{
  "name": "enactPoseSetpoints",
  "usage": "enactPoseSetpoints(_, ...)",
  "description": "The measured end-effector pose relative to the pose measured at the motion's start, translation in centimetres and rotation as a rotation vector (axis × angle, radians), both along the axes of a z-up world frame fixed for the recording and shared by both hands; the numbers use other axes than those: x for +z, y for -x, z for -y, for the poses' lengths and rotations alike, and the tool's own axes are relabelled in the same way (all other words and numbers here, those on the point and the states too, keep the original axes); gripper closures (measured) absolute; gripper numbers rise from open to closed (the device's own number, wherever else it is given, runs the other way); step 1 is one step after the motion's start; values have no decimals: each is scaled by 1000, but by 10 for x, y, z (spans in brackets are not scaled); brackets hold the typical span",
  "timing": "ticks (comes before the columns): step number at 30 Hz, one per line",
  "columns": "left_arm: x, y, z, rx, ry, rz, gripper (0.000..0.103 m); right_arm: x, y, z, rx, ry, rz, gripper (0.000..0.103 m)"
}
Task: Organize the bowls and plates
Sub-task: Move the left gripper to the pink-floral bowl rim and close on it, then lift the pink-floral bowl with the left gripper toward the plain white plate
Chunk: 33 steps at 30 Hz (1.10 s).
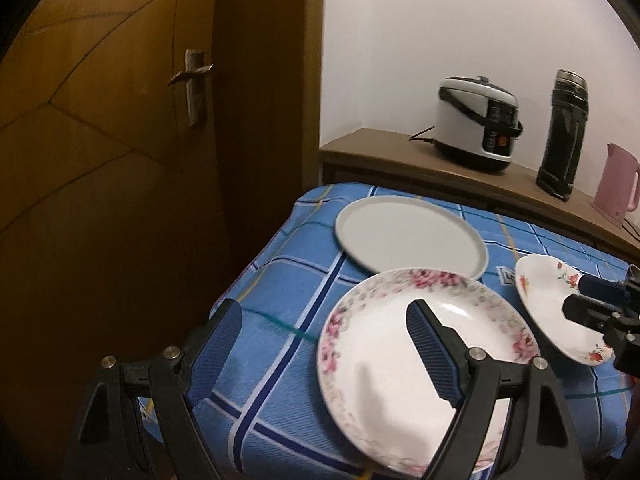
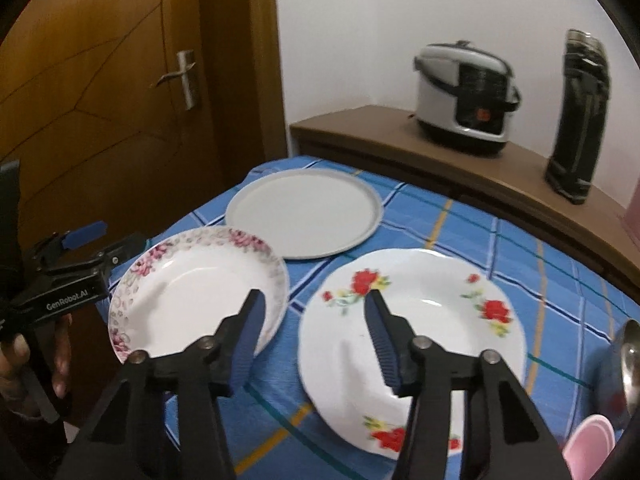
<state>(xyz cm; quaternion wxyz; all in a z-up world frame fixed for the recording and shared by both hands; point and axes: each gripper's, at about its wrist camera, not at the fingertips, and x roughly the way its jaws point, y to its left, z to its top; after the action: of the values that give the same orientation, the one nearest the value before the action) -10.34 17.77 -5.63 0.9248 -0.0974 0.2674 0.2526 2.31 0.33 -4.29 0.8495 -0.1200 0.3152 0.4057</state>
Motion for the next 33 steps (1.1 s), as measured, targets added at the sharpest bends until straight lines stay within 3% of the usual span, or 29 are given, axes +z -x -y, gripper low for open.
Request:
enactPoseSetpoints(5, -11, -2, -6, -1, 45, -12, 17, -12, -1, -21, 36, 35, -32, 65)
enactPoseSetpoints(13, -24, 0, -11, -19, 76, -9, 19, -21, 2, -35, 59, 93, -30, 72)
enactPoseSetpoints(15, -27, -1, -11, -29, 87, -11, 32, -22, 1, -38, 66, 102, -39, 73)
enactPoseSetpoints(22, -33, -5, -10, -53, 106, -27, 51, -27, 3, -45, 76, 152, -28, 74)
enactPoseSetpoints(26, -41, -10, -10, -72, 139, -46, 68, -29, 3, -47, 70, 181, -9, 78)
enactPoseSetpoints(33, -44, -11, -4, -75, 140, -43, 71, -31, 2, -48, 79, 166, -31, 80)
